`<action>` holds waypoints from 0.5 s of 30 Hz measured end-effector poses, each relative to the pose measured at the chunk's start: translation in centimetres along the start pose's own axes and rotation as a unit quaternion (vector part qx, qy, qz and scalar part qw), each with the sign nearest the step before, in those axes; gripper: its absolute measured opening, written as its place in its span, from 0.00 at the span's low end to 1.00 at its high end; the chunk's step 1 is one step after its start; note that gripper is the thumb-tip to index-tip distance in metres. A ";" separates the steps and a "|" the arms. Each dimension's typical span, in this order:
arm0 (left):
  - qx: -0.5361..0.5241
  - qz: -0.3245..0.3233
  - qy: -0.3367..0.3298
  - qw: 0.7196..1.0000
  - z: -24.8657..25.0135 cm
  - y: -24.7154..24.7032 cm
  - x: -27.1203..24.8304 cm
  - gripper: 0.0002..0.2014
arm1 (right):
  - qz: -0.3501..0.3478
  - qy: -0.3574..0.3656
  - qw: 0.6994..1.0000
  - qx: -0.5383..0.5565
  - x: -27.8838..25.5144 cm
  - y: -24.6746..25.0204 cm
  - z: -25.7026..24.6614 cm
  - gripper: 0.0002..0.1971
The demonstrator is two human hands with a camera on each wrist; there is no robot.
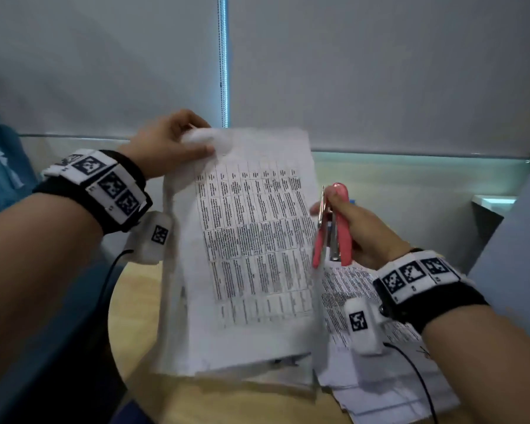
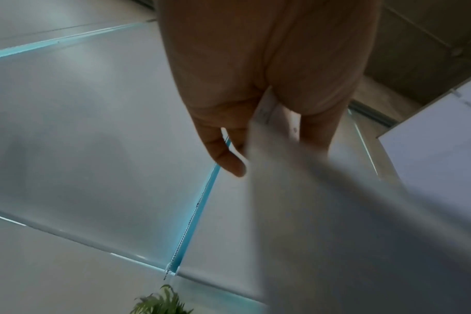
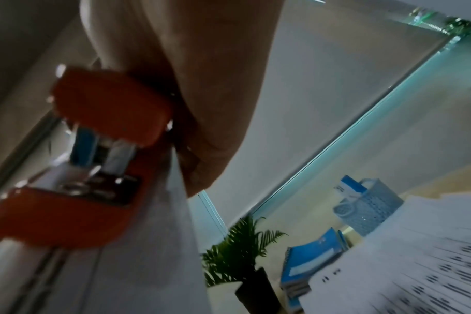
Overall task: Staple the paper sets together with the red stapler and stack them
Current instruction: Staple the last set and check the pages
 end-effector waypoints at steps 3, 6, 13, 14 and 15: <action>0.092 0.017 0.012 0.996 0.1 -1.6 -0.1 0.20 | 0.014 -0.039 0.999 -0.012 0.1 0.8 -1.3 0.20; 0.192 -0.073 0.060 0.977 -1.6 -5.2 -1.4 0.19 | -0.008 -0.120 0.991 -0.061 -0.3 1.7 0.0 0.20; 0.312 -0.330 0.098 0.886 -8.5 -16.7 -6.3 0.22 | -0.108 -0.264 0.845 -0.453 -0.8 3.6 5.7 0.44; 0.314 -0.336 0.099 0.883 -9.0 -17.6 -6.6 0.21 | -0.124 -0.268 0.817 -0.495 -0.7 3.1 6.1 0.42; 0.313 -0.339 0.103 0.881 -9.4 -18.4 -6.7 0.20 | -0.145 -0.272 0.792 -0.527 -0.6 2.4 6.4 0.41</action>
Point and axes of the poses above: each hand's wrist, its own x-axis towards the middle knuckle, its own y-axis out of the back of the hand, z = x × y, the point moved 4 cm from there along x, towards the middle knuckle, and after that the axes turned 11 degrees about y, right-handed, at the moved point
